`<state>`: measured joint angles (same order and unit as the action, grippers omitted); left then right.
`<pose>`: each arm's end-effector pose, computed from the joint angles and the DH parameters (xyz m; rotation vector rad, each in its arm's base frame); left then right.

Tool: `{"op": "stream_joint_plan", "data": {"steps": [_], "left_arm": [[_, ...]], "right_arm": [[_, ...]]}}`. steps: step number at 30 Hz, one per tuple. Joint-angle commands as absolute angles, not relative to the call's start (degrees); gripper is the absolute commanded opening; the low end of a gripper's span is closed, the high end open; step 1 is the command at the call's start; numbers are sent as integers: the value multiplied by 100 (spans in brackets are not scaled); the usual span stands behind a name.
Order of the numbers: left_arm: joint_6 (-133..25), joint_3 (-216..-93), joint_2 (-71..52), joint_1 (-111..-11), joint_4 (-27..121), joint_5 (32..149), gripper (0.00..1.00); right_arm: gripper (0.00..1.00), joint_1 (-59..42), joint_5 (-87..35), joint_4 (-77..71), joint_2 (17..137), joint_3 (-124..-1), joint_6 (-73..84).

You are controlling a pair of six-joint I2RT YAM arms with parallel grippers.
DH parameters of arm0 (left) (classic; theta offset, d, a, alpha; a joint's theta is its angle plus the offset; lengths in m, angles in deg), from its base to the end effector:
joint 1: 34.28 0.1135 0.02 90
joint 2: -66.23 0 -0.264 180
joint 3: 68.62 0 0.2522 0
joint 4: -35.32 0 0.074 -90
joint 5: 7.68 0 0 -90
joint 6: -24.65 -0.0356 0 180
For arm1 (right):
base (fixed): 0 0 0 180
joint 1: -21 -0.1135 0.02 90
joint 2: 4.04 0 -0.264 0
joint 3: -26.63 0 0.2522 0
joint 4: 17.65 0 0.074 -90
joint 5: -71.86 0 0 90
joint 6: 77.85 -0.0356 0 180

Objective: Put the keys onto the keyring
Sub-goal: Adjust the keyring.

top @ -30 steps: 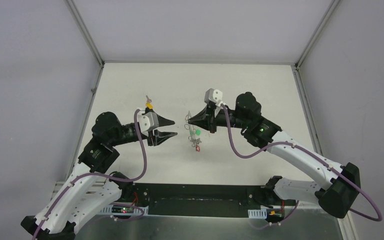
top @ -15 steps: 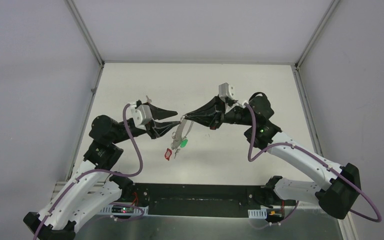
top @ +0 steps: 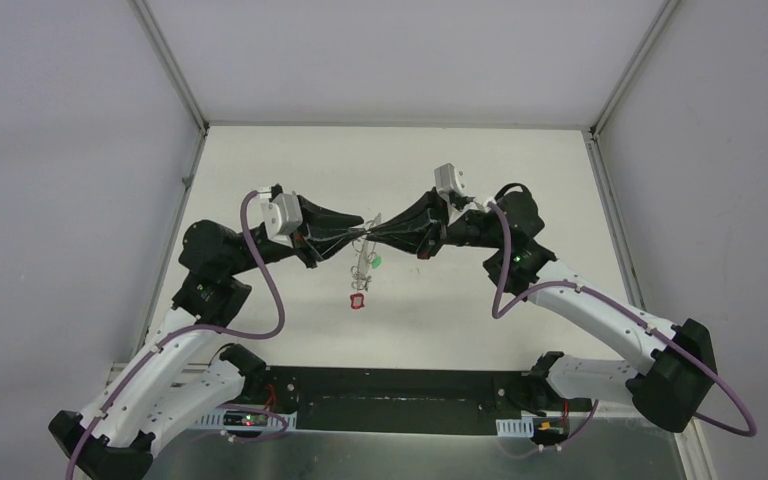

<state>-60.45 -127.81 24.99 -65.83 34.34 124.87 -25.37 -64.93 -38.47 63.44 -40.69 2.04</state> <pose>0.1205 -0.1023 0.3978 0.9347 1.0409 -0.9921 0.1628 0.2084 0.3914 -1.1153 0.9307 1.3119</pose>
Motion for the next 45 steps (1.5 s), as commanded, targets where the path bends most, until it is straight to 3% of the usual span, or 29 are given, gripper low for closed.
{"op": "stream_joint_plan", "data": {"steps": [1, 9, 18, 34, 38, 45], "left_arm": [[-5942, -13078, 2384, -6619, 3252, 13006, 25], [-6365, -13239, 2489, -6619, 3824, 12830, 26], [-6940, -13467, 2865, -6619, 4720, 12550, 37], [-6808, -13727, 2386, -6619, 4741, 13058, 30], [-6800, -13753, 2297, -6619, 4732, 13170, 24], [-6864, -13768, 2224, -6619, 4755, 13339, 0]], "right_arm": [[0, -2525, -6546, -4352, 6301, -4213, 116], [0, -2522, -6447, -4352, 6271, -4173, 139], [0, -2523, -6422, -4352, 6291, -4144, 124], [0, -2523, -6517, -4339, 6344, -4214, 46], [0, -2523, -6517, -4344, 6354, -4215, 45], [0, -2523, -6467, -4344, 6355, -4217, 37]]}}
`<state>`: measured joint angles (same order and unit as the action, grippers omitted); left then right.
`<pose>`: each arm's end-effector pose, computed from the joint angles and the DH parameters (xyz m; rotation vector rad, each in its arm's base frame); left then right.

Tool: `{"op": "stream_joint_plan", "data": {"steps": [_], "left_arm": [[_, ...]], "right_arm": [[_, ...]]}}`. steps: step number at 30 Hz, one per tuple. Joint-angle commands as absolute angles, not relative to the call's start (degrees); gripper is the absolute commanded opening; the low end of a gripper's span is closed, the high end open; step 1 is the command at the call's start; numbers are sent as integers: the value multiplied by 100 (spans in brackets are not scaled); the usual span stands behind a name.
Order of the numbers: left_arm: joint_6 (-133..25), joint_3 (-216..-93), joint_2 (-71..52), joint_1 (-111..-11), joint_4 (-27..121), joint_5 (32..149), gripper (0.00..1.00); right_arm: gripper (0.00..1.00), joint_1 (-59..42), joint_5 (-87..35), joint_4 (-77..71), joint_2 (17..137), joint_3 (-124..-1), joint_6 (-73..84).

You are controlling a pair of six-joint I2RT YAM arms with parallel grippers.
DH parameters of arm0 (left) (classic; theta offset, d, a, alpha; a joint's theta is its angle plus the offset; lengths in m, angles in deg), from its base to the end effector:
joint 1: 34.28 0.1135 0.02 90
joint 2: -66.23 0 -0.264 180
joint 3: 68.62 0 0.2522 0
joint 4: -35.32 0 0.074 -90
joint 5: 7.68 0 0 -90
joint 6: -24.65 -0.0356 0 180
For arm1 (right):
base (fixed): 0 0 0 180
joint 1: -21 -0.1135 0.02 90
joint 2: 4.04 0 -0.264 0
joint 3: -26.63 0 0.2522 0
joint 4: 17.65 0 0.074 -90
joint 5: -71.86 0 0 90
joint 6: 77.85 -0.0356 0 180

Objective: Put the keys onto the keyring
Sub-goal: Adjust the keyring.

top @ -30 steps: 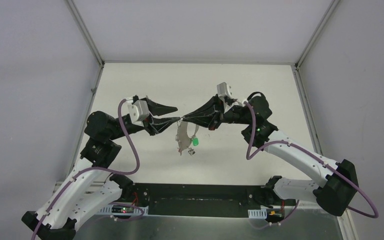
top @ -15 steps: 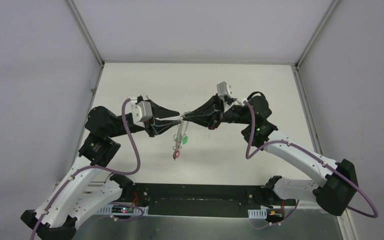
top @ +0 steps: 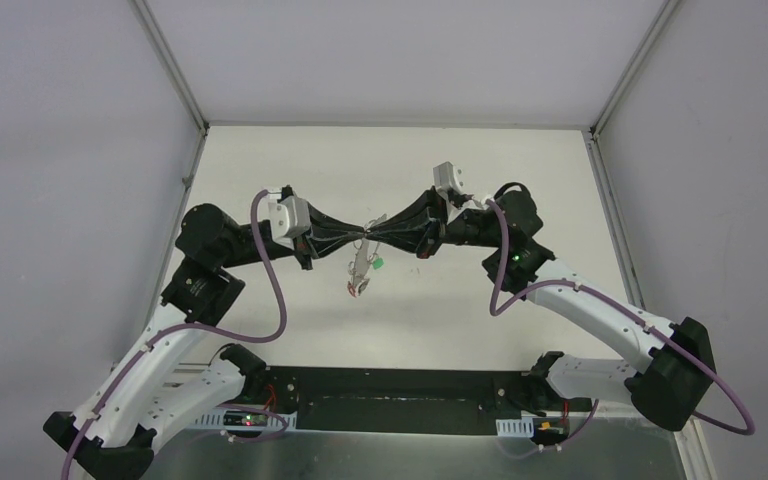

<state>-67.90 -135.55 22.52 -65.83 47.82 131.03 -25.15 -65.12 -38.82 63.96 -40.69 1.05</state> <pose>0.1196 -0.1048 0.4135 1.0929 1.0664 -0.9923 0.1651 0.2094 0.3897 -1.1106 0.9457 1.3251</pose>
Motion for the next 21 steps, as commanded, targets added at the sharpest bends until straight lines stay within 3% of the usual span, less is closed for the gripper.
{"op": "stream_joint_plan", "data": {"steps": [1, 7, 12, 15, 18, 21], "left_arm": [[-6873, -13766, 2220, -6619, 4773, 13359, 0], [-6976, -13892, 2232, -6619, 5044, 13352, 0], [-7294, -14148, 2228, -6619, 5679, 13219, 0], [-7471, -14287, 2207, -6619, 6047, 13124, 0], [-7705, -14479, 2141, -6619, 6524, 13094, 0], [-7963, -14761, 2019, -6619, 7036, 13075, 0]], "right_arm": [[0, -2523, -6452, -4344, 6348, -4215, 38], [2, -2521, -6288, -4223, 6301, -4198, 80], [43, -2523, -6111, -3865, 6183, -4200, 301], [62, -2523, -5876, -3511, 6044, -4193, 522], [72, -2524, -5714, -3158, 5931, -4216, 766], [75, -2523, -5788, -2697, 5910, -4336, 1030]]}}
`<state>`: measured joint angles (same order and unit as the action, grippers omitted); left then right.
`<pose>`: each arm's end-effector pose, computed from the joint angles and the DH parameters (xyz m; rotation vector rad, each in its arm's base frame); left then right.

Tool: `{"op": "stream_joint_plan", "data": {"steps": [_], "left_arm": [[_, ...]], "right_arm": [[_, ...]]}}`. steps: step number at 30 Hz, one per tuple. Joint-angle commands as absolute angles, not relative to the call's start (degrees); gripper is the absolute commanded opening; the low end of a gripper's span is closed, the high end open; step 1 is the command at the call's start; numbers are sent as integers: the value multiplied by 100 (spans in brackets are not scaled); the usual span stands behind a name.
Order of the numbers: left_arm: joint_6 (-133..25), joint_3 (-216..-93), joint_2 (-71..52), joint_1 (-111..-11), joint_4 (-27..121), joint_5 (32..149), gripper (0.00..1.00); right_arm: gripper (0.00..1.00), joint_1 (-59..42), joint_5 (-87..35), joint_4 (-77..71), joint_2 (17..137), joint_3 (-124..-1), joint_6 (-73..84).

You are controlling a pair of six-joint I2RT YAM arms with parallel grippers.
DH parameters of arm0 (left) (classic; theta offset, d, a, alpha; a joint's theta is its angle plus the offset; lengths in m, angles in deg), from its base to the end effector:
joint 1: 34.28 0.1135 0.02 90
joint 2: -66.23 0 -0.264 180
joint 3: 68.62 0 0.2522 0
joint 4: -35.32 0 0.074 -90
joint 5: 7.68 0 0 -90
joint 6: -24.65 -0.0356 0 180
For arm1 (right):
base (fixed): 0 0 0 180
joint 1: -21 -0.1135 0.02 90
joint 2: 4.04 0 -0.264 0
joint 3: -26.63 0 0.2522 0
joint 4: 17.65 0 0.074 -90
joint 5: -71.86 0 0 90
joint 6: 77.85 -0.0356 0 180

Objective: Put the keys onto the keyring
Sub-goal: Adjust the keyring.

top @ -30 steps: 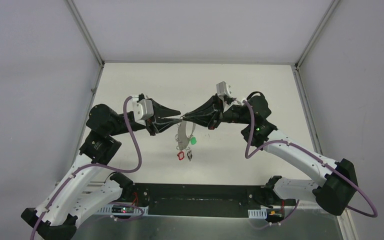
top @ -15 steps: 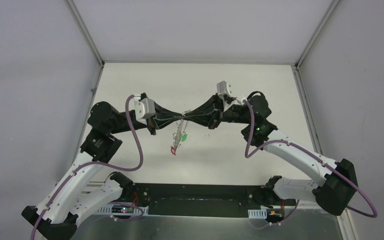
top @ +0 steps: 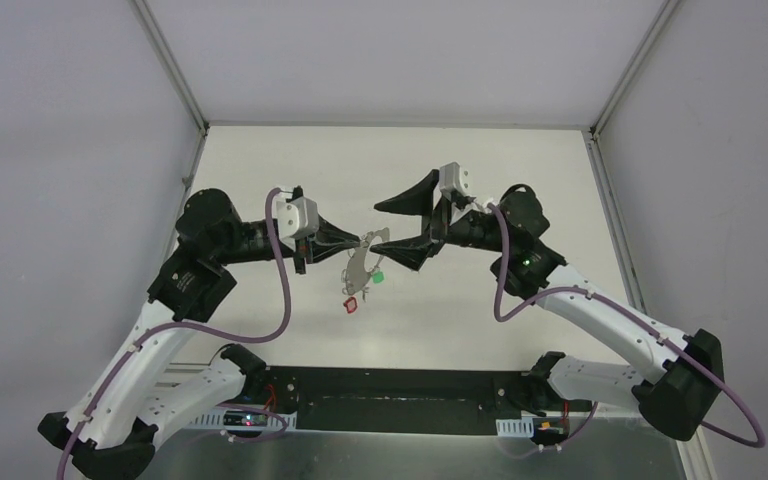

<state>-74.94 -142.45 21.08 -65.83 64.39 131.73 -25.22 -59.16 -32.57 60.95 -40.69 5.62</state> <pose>0.1156 -0.1027 0.4210 1.1778 1.1726 -0.9687 0.1607 0.2015 0.3929 -1.0596 0.9961 1.2166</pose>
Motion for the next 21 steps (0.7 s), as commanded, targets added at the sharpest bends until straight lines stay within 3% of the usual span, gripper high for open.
{"op": "stream_joint_plan", "data": {"steps": [1, 5, 6, 9, 10, 11, 21], "left_arm": [[-8074, -14863, 1953, -6619, 7216, 13068, 0], [-8434, -15273, 1737, -6619, 7942, 12924, 0], [-8522, -15376, 1676, -6619, 8114, 12879, 0], [-8796, -15674, 1502, -6619, 8640, 12769, 0], [-8877, -15768, 1449, -6619, 8798, 12716, 0], [-8949, -15853, 1408, -6619, 8923, 12665, 0], [-9673, -16540, 1088, -6619, 9970, 12307, 0]], "right_arm": [[75, -2523, -5851, -2526, 5925, -4425, 1101], [74, -2546, -6141, -1850, 6044, -4699, 1348], [67, -2565, -6238, -1700, 6073, -4768, 1493], [62, -2703, -6320, -1225, 6189, -4982, 1624], [52, -2769, -6393, -1053, 6226, -5062, 1957], [49, -2836, -6393, -927, 6267, -5126, 2070], [40, -3235, -5963, -746, 6652, -5361, 2199]]}}
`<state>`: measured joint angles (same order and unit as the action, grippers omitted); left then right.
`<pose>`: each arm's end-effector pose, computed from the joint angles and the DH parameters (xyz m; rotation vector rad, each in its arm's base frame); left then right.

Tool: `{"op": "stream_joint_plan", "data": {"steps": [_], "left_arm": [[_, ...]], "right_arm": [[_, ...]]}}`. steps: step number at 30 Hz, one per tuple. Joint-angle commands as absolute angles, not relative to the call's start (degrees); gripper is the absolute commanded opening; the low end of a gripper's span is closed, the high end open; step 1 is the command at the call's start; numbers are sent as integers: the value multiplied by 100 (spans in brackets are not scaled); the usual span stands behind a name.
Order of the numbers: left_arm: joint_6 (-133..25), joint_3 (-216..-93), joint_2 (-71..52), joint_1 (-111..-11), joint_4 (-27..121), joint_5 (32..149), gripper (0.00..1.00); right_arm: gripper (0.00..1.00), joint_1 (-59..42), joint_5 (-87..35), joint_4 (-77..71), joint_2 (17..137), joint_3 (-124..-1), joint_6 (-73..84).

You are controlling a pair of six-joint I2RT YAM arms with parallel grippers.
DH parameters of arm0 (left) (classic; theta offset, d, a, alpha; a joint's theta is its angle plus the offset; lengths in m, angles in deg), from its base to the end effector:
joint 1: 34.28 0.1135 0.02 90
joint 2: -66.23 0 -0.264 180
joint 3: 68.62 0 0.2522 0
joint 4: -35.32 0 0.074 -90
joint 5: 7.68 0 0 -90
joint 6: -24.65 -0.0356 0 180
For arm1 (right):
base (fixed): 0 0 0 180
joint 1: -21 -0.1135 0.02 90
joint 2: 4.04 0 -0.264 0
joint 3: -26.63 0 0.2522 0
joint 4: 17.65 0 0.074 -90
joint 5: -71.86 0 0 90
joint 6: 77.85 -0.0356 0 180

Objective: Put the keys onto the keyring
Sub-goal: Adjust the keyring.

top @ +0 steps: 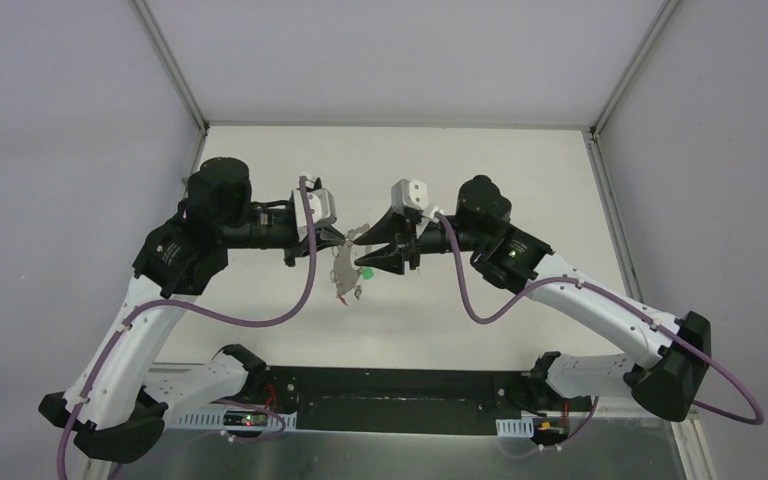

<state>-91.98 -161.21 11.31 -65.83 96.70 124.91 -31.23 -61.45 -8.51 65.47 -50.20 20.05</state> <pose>0.1234 -0.1041 0.4434 1.3393 1.4177 -0.7890 0.1507 0.2344 0.3898 -1.3468 1.0867 1.1842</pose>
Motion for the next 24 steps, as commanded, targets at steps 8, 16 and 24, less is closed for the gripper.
{"op": "stream_joint_plan", "data": {"steps": [8, 16, 24], "left_arm": [[-9854, -16623, 1059, -6619, 10181, 12294, 0], [-9875, -16601, 1044, -6627, 10223, 12349, 0], [-9841, -16522, 1061, -6643, 10225, 12433, 0]], "right_arm": [[45, -3283, -5513, -723, 6799, -5434, 2185], [36, -3350, -5685, -864, 7034, -5554, 1993], [12, -3416, -5693, -986, 7154, -5603, 1899]]}}
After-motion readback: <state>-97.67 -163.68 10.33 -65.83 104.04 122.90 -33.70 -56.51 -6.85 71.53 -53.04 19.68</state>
